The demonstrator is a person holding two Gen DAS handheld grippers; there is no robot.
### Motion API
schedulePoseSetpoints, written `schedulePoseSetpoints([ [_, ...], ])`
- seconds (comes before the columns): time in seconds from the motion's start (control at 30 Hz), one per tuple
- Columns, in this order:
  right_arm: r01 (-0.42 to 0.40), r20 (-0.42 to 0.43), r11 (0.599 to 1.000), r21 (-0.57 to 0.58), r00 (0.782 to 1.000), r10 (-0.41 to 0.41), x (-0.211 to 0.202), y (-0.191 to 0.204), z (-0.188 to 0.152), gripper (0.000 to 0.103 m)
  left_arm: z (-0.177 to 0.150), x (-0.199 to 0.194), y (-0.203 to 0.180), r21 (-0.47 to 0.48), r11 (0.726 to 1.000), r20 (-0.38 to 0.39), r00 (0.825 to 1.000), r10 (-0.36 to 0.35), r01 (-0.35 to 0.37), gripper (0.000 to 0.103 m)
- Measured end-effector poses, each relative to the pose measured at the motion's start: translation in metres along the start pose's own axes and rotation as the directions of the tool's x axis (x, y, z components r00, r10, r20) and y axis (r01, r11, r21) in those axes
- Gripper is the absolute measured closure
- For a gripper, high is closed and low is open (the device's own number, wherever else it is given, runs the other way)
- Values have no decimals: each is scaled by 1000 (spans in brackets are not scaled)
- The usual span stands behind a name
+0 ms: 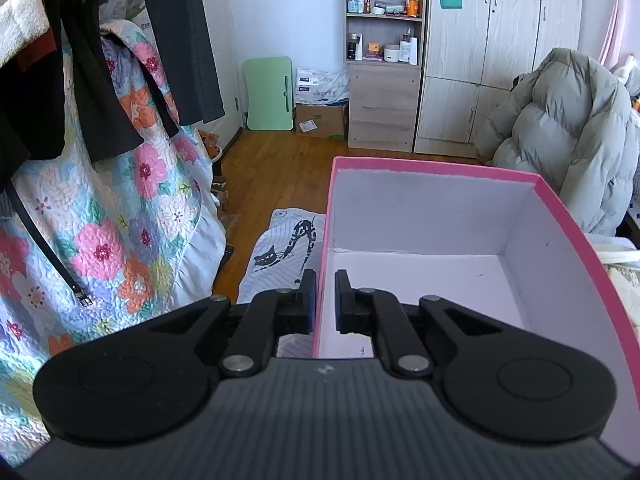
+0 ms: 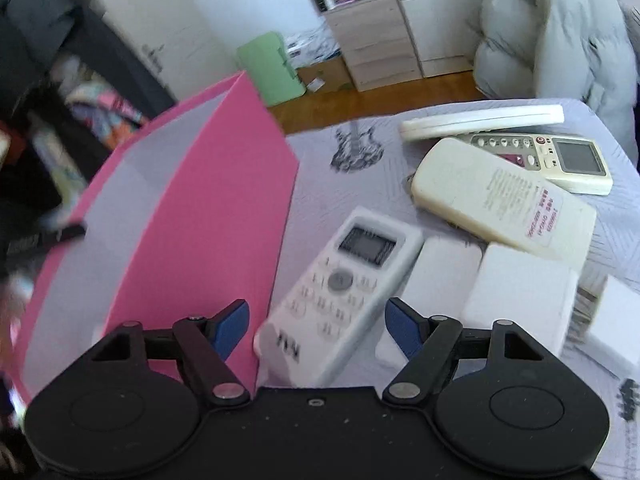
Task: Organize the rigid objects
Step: 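Return the right tool to the table and grasp the white TCL remote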
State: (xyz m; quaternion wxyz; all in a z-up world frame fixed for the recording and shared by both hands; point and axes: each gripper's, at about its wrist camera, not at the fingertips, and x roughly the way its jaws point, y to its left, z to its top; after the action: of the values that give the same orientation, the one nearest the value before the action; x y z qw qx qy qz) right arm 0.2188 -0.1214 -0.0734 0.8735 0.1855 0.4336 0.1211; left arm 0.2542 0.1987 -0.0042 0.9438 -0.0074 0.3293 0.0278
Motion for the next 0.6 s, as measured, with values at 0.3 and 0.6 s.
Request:
schedulePoseSetpoints([
  [0.3,52,-103,986,-160,992,-69,30,7,31,22,-1,1,1,-19,1000,-2,1000,-7,7,96],
  [0.6,92,-82,858,-505,985,-153,38,20,27,19,-2,-1,-3,-2,1000,4,1000,12,-12,96],
])
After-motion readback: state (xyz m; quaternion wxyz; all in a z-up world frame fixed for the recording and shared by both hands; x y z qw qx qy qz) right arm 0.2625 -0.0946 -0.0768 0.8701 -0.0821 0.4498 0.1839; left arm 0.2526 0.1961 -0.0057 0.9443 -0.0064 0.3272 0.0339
